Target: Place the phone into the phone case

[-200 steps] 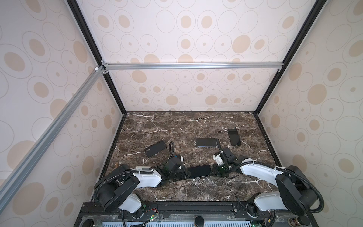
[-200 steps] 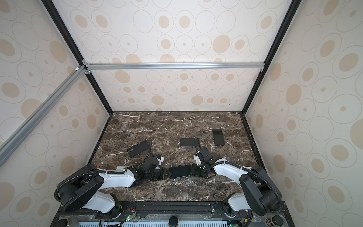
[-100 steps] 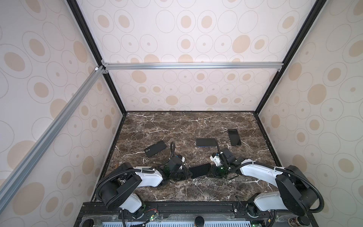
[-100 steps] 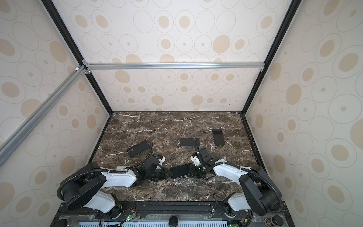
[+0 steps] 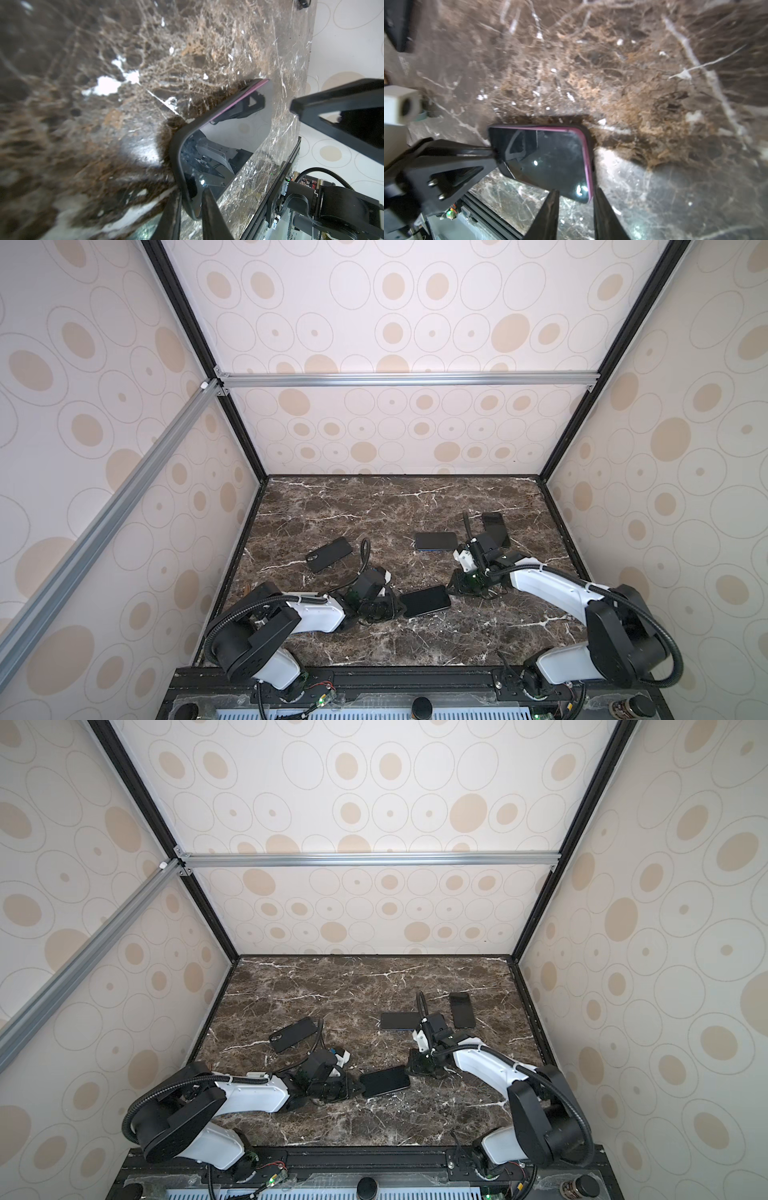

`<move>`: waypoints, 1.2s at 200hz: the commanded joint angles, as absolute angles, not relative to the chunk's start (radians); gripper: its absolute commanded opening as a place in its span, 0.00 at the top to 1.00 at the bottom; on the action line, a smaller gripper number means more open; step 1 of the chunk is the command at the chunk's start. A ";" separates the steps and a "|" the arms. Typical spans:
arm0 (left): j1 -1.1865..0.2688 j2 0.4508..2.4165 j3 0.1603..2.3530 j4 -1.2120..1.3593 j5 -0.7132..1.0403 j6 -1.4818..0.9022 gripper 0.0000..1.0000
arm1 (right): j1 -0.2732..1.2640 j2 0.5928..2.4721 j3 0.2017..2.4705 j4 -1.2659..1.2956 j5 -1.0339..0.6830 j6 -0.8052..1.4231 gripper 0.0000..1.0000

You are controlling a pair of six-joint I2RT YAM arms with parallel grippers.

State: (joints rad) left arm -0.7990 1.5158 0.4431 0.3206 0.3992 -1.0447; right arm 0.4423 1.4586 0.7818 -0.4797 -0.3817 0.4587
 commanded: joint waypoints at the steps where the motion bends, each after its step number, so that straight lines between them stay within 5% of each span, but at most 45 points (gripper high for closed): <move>1: -0.786 1.587 0.406 0.058 0.334 -1.010 0.80 | 0.422 1.509 0.802 -0.486 -0.444 0.411 0.72; 87: -0.784 1.652 0.419 0.113 0.370 -0.994 0.81 | 0.421 1.642 0.769 -0.396 -0.598 0.388 0.91; 240: -0.813 1.710 0.405 0.183 0.407 -1.024 0.82 | 0.643 1.917 0.614 -0.210 -0.506 0.482 0.94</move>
State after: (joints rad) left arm -0.7677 1.5604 0.4500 0.3332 0.4904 -1.0470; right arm 0.4416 1.6386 0.7498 -0.1570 -0.4416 0.4664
